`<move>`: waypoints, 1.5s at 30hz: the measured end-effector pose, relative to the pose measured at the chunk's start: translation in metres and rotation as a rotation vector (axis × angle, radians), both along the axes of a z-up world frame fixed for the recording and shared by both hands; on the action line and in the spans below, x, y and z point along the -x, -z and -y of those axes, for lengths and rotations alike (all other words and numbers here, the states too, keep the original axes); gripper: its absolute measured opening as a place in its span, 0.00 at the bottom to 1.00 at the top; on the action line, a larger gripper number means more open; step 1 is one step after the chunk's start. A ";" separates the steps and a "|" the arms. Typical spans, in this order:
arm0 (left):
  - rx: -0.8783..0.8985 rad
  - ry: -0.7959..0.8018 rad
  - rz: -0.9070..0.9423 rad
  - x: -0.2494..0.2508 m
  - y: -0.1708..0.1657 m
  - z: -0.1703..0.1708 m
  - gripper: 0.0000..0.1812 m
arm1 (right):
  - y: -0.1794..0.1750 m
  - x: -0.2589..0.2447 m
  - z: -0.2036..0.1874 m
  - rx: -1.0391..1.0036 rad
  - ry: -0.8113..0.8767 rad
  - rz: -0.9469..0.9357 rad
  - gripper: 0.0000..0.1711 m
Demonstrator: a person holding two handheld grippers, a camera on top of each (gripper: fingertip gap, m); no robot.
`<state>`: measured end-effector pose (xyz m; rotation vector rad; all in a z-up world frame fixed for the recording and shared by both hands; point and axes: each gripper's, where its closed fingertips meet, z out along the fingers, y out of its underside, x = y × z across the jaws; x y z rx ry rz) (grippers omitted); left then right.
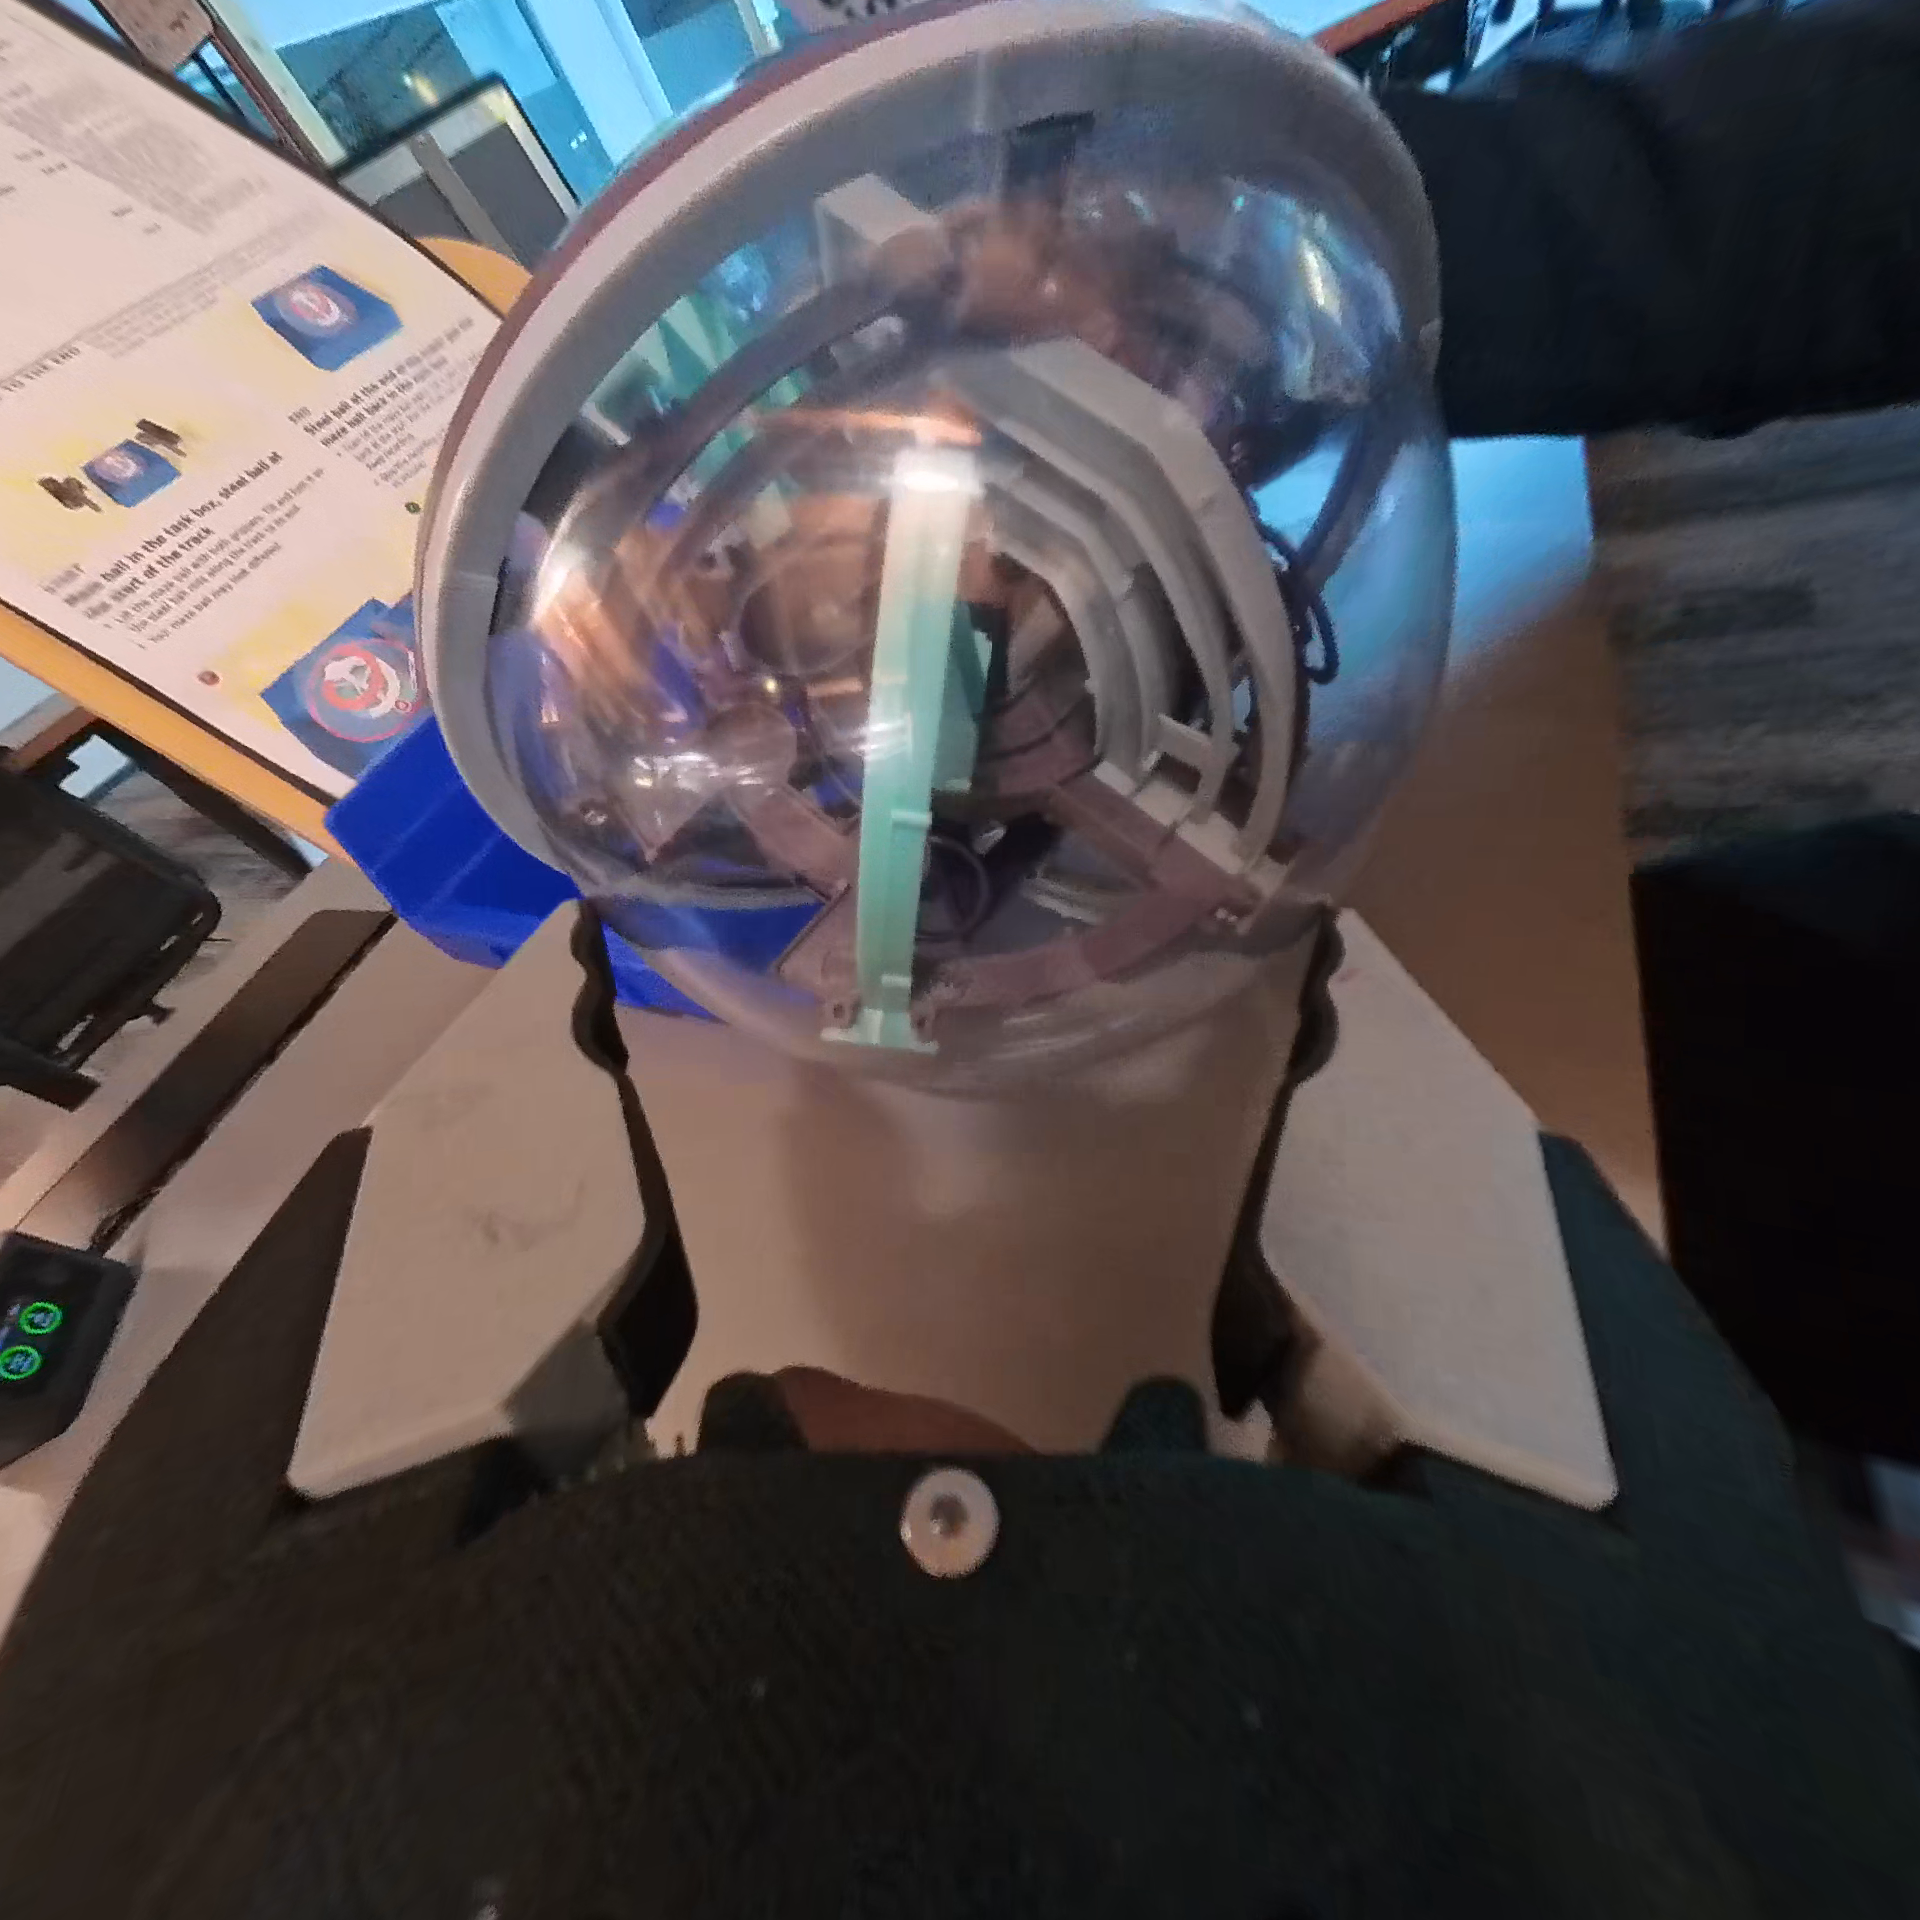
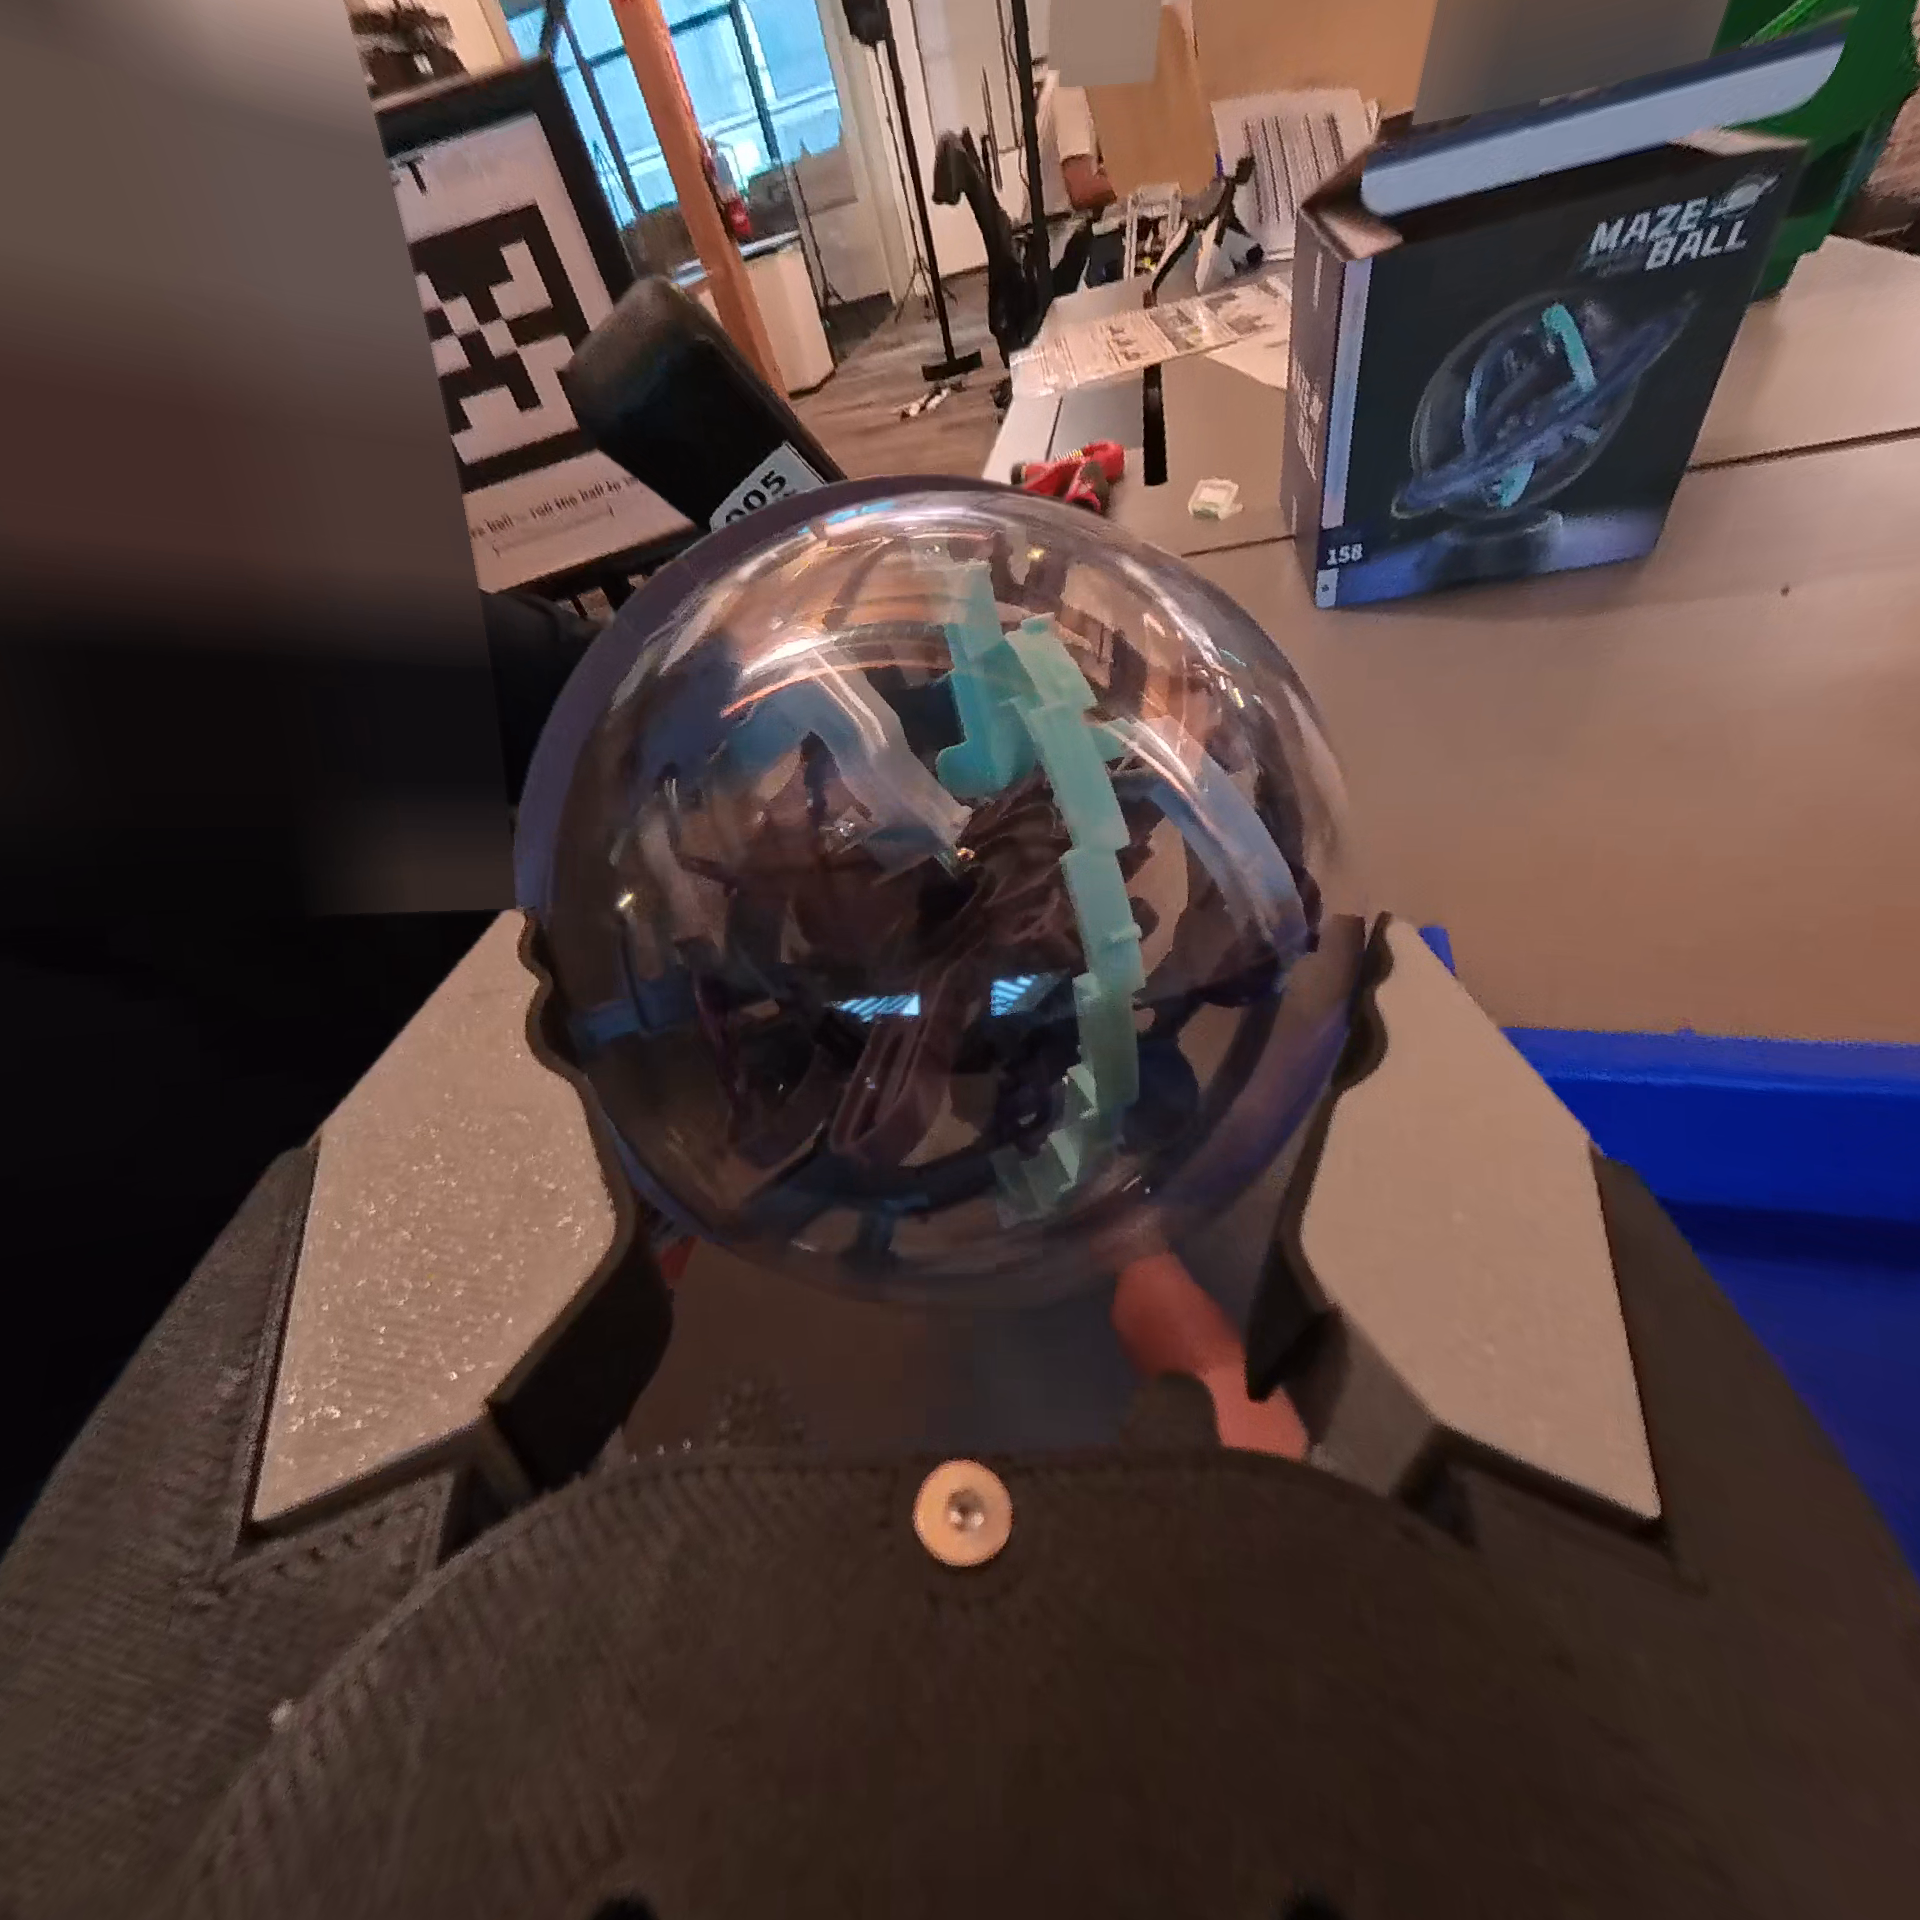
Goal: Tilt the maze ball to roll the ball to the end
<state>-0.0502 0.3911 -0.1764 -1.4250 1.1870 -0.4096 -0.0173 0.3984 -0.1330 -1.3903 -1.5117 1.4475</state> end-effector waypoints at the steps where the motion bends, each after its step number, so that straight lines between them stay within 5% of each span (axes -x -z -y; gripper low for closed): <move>1: 0.008 0.002 0.011 0.000 -0.005 0.001 0.72 | -0.005 0.000 0.001 0.008 0.001 -0.004 0.84; 18: 0.187 0.056 0.052 0.006 -0.077 -0.005 0.76 | -0.074 0.018 -0.014 0.259 0.168 -0.020 0.87; 33: 0.265 0.150 -0.102 0.010 -0.067 0.014 0.76 | -0.054 0.016 0.003 0.389 0.237 -0.233 0.87; 45: 0.088 0.116 -0.158 -0.015 -0.036 0.041 0.77 | -0.016 -0.008 0.034 0.251 0.145 -0.362 0.87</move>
